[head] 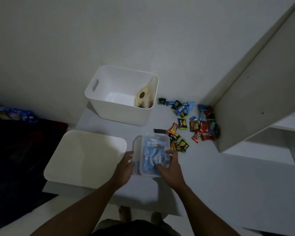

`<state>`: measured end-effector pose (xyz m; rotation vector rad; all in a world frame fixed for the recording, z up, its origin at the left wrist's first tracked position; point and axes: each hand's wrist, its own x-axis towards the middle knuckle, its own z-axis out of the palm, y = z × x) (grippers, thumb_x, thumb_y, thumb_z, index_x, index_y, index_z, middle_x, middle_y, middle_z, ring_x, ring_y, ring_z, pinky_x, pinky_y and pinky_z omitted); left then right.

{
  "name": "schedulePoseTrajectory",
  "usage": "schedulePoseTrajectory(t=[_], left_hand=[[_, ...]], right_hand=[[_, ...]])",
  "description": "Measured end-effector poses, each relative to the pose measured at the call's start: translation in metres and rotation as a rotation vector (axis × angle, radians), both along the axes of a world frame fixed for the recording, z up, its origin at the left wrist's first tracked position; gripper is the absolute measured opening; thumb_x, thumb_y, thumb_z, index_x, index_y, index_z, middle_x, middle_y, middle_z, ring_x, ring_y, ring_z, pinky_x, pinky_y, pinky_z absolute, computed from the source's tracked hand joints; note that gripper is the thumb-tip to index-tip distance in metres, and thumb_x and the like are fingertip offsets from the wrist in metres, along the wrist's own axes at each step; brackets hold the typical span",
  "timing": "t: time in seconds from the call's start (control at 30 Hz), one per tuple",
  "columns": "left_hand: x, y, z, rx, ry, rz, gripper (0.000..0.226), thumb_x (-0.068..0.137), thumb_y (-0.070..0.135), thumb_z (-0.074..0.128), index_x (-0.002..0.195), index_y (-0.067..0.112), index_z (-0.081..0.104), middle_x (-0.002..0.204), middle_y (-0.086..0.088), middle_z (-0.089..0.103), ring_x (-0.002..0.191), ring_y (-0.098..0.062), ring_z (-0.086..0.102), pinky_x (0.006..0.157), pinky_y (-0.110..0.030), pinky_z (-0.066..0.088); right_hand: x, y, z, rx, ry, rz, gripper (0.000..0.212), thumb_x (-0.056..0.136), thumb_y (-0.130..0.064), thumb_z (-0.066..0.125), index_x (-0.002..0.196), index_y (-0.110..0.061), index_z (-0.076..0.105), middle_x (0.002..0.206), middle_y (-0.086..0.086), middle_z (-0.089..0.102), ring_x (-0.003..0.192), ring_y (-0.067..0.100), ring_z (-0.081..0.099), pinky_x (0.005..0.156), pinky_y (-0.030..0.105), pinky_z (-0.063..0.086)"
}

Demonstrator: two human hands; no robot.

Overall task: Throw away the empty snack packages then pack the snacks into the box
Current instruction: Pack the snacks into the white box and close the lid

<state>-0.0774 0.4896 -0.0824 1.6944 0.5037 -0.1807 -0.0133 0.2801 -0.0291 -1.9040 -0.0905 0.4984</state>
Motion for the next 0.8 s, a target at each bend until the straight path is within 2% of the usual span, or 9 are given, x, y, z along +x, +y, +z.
schedulePoseTrajectory(t=[0.07, 0.13, 0.23, 0.37, 0.43, 0.53, 0.63, 0.73, 0.8], left_hand=[[0.003, 0.001, 0.011, -0.105, 0.015, 0.032, 0.039, 0.091, 0.031, 0.065, 0.124, 0.04, 0.047, 0.129, -0.01, 0.06, 0.111, -0.03, 0.065, 0.086, -0.053, 0.057], [0.006, -0.001, 0.013, -0.185, 0.031, 0.021, 0.059, 0.083, 0.026, 0.073, 0.134, 0.033, 0.044, 0.13, -0.008, 0.059, 0.112, -0.028, 0.065, 0.083, -0.049, 0.06], [0.005, -0.001, 0.007, -0.116, 0.007, -0.066, 0.077, 0.078, 0.01, 0.08, 0.138, 0.033, 0.038, 0.138, -0.003, 0.049, 0.12, -0.031, 0.058, 0.081, -0.038, 0.061], [0.006, 0.003, 0.01, -0.079, -0.018, -0.128, 0.095, 0.079, 0.009, 0.079, 0.148, 0.042, 0.023, 0.144, 0.006, 0.041, 0.124, -0.031, 0.056, 0.088, -0.044, 0.058], [0.008, 0.006, 0.01, -0.078, -0.031, -0.186, 0.096, 0.08, 0.012, 0.079, 0.144, 0.055, 0.021, 0.145, 0.011, 0.039, 0.125, -0.028, 0.056, 0.091, -0.048, 0.057], [0.011, 0.007, 0.014, -0.036, -0.019, -0.245, 0.087, 0.081, 0.017, 0.078, 0.133, 0.065, 0.027, 0.148, 0.005, 0.04, 0.124, -0.028, 0.057, 0.092, -0.048, 0.056], [0.014, 0.008, 0.014, -0.005, -0.005, -0.281, 0.085, 0.077, 0.023, 0.081, 0.136, 0.058, 0.03, 0.148, 0.004, 0.042, 0.125, -0.027, 0.056, 0.093, -0.047, 0.056], [0.017, 0.009, 0.014, 0.037, 0.003, -0.309, 0.089, 0.077, 0.024, 0.081, 0.146, 0.045, 0.029, 0.15, 0.003, 0.041, 0.128, -0.025, 0.053, 0.095, -0.046, 0.055], [0.02, 0.011, 0.017, 0.061, -0.015, -0.32, 0.091, 0.077, 0.023, 0.082, 0.148, 0.042, 0.029, 0.149, 0.002, 0.041, 0.129, -0.024, 0.052, 0.094, -0.045, 0.056]], right_hand=[[-0.006, 0.007, -0.001, -0.016, 0.0, 0.015, 0.045, 0.091, -0.013, 0.07, 0.12, -0.023, 0.037, 0.108, -0.017, 0.056, 0.089, -0.02, 0.062, 0.064, 0.011, 0.054], [-0.01, 0.015, -0.002, -0.025, -0.002, 0.013, 0.046, 0.091, -0.011, 0.07, 0.121, -0.022, 0.036, 0.107, -0.019, 0.055, 0.086, -0.022, 0.061, 0.062, 0.009, 0.052], [-0.013, 0.022, -0.005, -0.027, -0.016, 0.0, 0.049, 0.09, -0.011, 0.071, 0.122, -0.021, 0.035, 0.111, -0.018, 0.055, 0.087, -0.021, 0.061, 0.063, 0.008, 0.051], [-0.016, 0.025, -0.009, -0.02, -0.047, -0.007, 0.052, 0.089, -0.009, 0.072, 0.125, -0.023, 0.037, 0.115, -0.015, 0.056, 0.096, -0.019, 0.06, 0.069, 0.009, 0.053], [-0.017, 0.025, -0.011, -0.025, -0.07, -0.019, 0.053, 0.088, -0.012, 0.073, 0.125, -0.029, 0.04, 0.118, -0.017, 0.055, 0.101, -0.021, 0.057, 0.073, 0.007, 0.051], [-0.018, 0.024, -0.012, -0.019, -0.069, -0.009, 0.047, 0.09, -0.016, 0.071, 0.123, -0.033, 0.043, 0.121, -0.024, 0.051, 0.105, -0.024, 0.053, 0.076, 0.004, 0.048], [-0.019, 0.021, -0.017, -0.019, -0.047, 0.015, 0.053, 0.093, -0.021, 0.068, 0.133, -0.033, 0.035, 0.122, -0.03, 0.046, 0.103, -0.025, 0.052, 0.076, 0.001, 0.046], [-0.02, 0.022, -0.021, -0.033, -0.039, 0.018, 0.058, 0.093, -0.026, 0.067, 0.139, -0.036, 0.032, 0.127, -0.026, 0.046, 0.107, -0.015, 0.051, 0.081, 0.001, 0.046], [-0.02, 0.023, -0.021, -0.036, -0.058, 0.001, 0.059, 0.093, -0.026, 0.068, 0.139, -0.036, 0.033, 0.129, -0.025, 0.046, 0.113, -0.008, 0.051, 0.083, 0.001, 0.045]])
